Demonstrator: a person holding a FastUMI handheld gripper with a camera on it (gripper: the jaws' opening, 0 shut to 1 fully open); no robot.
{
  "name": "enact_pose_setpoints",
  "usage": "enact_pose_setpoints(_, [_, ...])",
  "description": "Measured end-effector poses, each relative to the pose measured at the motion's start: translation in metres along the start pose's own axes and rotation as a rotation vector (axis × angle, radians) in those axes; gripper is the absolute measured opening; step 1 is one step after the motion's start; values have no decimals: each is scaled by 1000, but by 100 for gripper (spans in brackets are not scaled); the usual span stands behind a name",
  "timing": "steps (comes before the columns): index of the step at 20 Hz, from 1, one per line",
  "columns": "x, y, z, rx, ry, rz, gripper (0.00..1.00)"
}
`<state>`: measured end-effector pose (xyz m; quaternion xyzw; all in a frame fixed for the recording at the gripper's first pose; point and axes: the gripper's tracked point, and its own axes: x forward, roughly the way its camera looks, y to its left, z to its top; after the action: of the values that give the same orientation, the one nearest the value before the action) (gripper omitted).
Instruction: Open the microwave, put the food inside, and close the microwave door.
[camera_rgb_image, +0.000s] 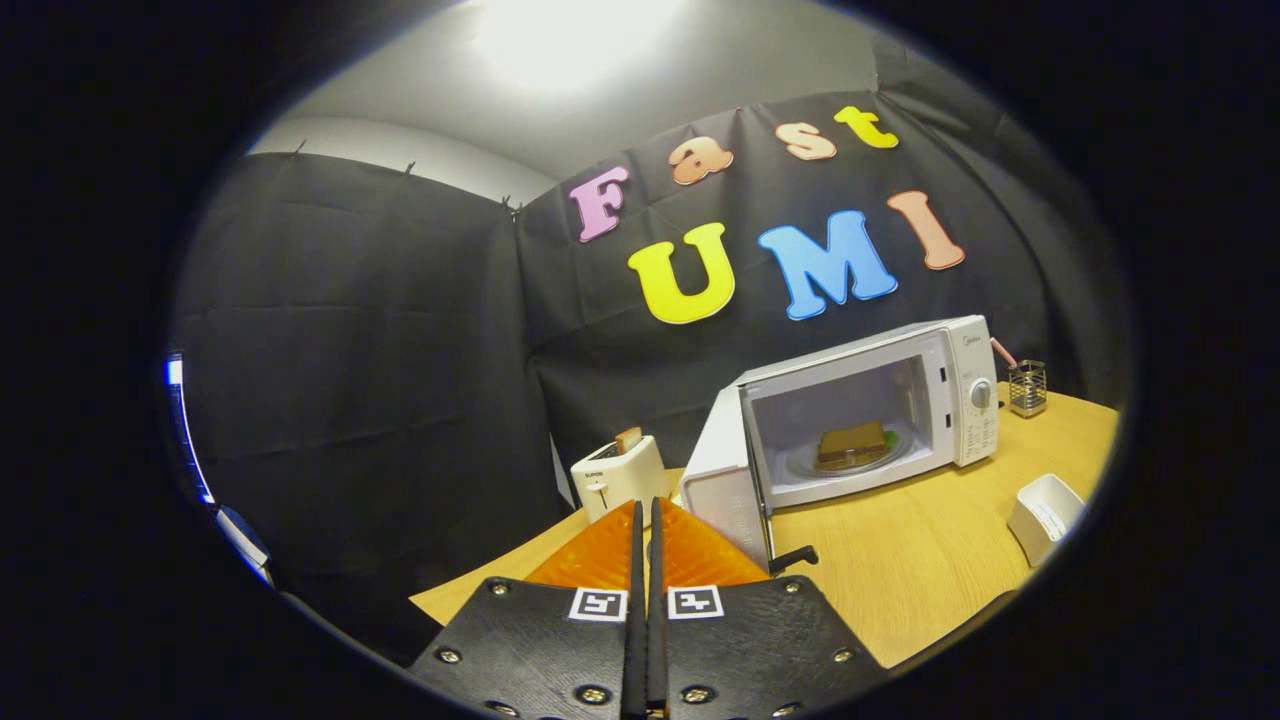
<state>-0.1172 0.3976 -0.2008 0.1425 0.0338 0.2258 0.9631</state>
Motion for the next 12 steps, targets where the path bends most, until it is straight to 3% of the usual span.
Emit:
enact_pose_setpoints(6, [-9,-33,8,-9,-22,-51,1])
enact_pose_setpoints(12, [-14,-90,22,-31,-56,-182,1])
